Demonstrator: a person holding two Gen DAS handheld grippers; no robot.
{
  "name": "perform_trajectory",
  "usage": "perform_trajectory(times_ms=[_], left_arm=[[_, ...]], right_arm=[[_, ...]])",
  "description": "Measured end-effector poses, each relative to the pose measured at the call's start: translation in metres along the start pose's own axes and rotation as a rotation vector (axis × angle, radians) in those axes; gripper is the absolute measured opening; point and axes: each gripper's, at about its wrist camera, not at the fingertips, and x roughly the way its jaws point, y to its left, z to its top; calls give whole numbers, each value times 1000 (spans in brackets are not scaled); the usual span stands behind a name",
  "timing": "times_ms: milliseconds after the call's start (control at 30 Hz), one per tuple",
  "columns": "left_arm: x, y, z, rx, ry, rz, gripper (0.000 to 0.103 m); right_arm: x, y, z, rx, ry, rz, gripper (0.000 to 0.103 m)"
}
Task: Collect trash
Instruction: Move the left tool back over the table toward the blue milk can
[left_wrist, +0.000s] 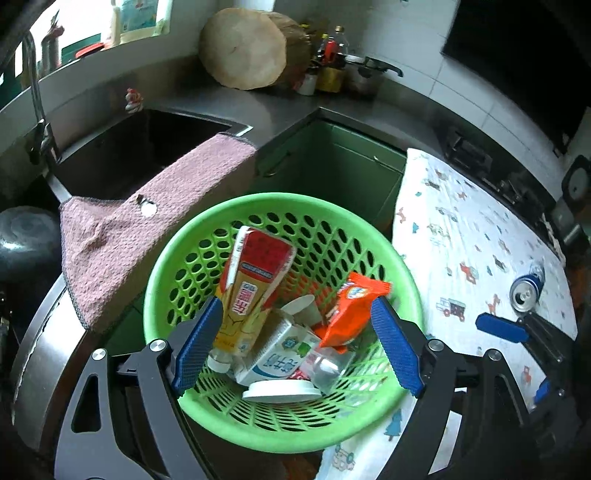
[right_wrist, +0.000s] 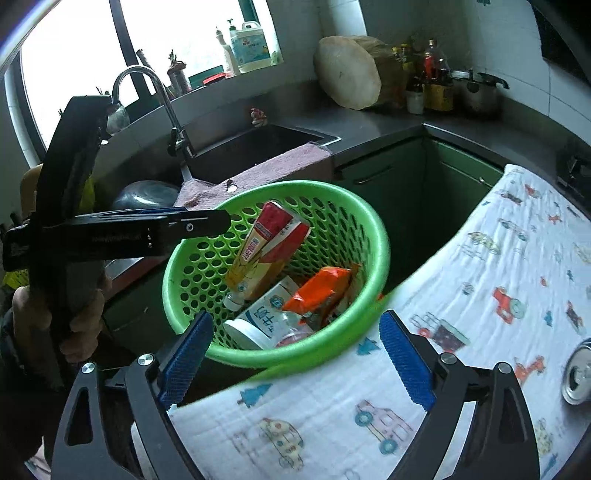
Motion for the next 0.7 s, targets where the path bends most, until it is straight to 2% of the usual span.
perform_trajectory(times_ms=[300, 700], left_arm=[[-7, -46, -9, 80, 0, -51, 84], [-15, -149, -23, 228, 2, -159, 85]], right_arm=[[-40, -30, -21, 53, -19, -62, 88], [-111, -102, -77, 171, -25, -208, 88]])
